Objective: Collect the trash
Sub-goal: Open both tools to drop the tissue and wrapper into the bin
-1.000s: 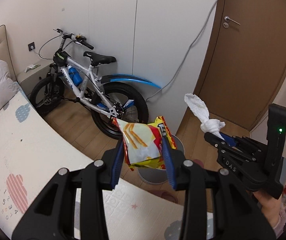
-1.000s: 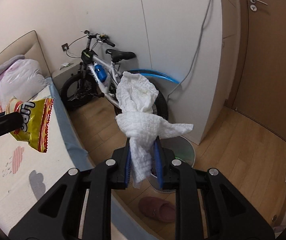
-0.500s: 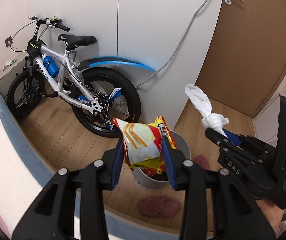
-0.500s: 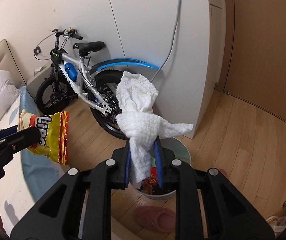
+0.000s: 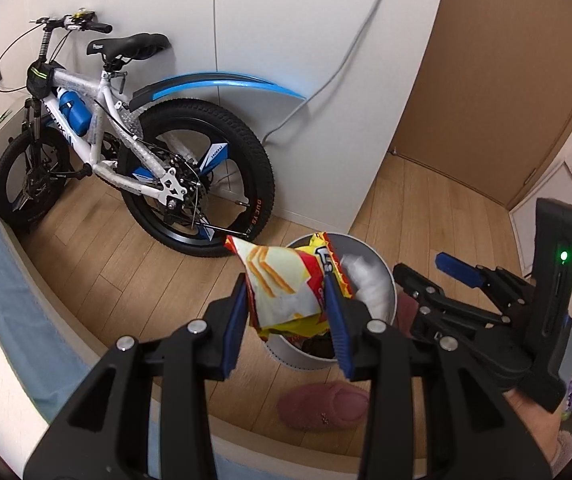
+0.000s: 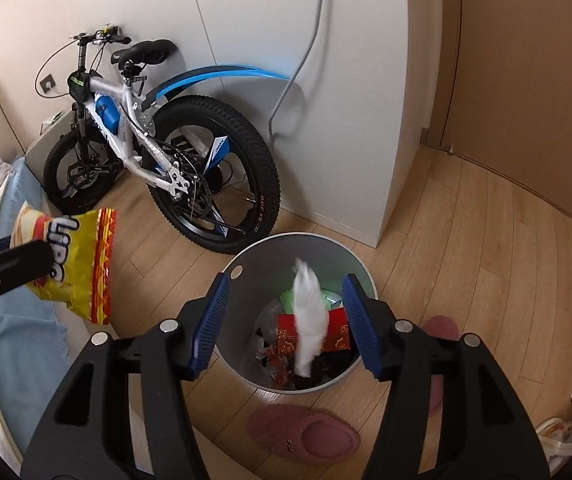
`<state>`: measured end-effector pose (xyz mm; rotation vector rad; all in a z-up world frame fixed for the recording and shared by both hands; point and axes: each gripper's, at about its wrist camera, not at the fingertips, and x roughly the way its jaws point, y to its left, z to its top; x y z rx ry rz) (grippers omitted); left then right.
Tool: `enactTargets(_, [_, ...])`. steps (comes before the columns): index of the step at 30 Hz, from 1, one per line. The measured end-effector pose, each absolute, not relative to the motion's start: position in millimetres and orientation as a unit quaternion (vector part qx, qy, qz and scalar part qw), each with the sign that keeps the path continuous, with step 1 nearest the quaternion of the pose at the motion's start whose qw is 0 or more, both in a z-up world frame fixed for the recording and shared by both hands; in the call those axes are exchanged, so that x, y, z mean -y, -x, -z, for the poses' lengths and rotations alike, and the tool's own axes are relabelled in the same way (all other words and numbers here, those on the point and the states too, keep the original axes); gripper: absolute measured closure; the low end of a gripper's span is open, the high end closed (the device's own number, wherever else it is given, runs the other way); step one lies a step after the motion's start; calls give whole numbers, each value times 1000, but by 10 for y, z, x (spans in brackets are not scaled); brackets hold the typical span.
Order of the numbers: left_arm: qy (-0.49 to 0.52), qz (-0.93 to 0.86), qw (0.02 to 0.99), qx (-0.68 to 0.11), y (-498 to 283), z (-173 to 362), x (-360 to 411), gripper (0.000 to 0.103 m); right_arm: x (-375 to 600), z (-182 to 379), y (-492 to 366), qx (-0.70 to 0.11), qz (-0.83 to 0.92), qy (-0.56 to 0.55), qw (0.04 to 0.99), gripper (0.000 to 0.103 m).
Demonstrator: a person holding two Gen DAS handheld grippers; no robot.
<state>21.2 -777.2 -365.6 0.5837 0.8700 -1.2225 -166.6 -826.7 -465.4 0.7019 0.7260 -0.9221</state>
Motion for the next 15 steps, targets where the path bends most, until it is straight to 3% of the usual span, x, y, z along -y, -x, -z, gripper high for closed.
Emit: enactTargets(15, [-273,577,659,-398,-28,3855,8224,65,8320,4532,1988,-311,476,-325,755,45])
